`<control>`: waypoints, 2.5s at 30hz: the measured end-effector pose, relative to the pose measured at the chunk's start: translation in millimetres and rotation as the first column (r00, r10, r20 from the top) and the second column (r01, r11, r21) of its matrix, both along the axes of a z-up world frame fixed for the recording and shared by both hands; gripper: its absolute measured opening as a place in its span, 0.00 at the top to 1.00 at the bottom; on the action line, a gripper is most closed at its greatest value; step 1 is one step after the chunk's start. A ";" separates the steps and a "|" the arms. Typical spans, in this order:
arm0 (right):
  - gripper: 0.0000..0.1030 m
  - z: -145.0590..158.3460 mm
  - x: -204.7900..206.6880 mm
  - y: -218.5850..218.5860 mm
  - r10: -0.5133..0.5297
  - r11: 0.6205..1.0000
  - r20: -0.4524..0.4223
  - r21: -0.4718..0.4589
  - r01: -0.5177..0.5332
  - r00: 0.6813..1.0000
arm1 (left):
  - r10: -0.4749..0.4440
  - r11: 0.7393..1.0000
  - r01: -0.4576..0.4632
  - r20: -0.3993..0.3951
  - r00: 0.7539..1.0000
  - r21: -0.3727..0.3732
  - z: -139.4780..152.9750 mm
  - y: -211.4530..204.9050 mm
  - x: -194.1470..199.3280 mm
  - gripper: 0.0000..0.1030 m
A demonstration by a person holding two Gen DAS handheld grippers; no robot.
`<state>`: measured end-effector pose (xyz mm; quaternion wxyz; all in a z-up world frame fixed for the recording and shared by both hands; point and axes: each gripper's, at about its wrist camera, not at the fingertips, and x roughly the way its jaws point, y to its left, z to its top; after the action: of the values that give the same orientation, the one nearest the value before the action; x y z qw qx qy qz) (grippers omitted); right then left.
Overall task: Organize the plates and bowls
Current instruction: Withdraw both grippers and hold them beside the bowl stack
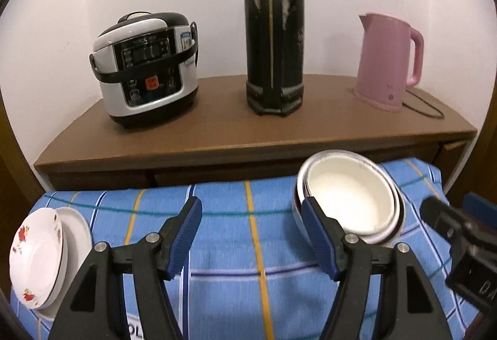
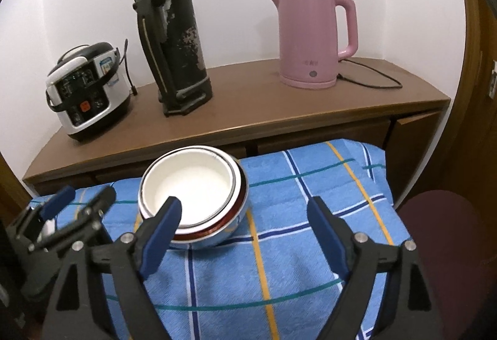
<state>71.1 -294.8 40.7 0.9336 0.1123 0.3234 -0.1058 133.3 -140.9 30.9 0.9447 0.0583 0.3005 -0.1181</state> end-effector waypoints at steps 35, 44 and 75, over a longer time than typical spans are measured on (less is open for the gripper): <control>0.11 -9.3 -61.8 -20.9 -0.018 1.000 0.054 -0.004 0.018 0.998 | -0.037 0.994 0.036 0.005 0.999 0.107 -7.4 -19.5 -69.8 0.33; 0.11 3.2 -43.9 -35.1 -0.019 0.999 0.095 0.030 0.016 0.995 | 0.015 0.998 -0.016 0.007 1.000 0.055 0.1 -10.9 -45.0 0.33; 0.41 -5.9 -7.5 -48.3 0.021 0.999 0.038 0.041 -0.023 0.999 | -0.025 0.998 0.028 -0.059 0.998 0.057 -10.7 -23.4 -8.3 0.33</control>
<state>63.6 -343.1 34.8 0.9382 0.1299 0.3089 -0.0867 125.0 -164.3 20.2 0.9318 0.0861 0.3304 -0.1235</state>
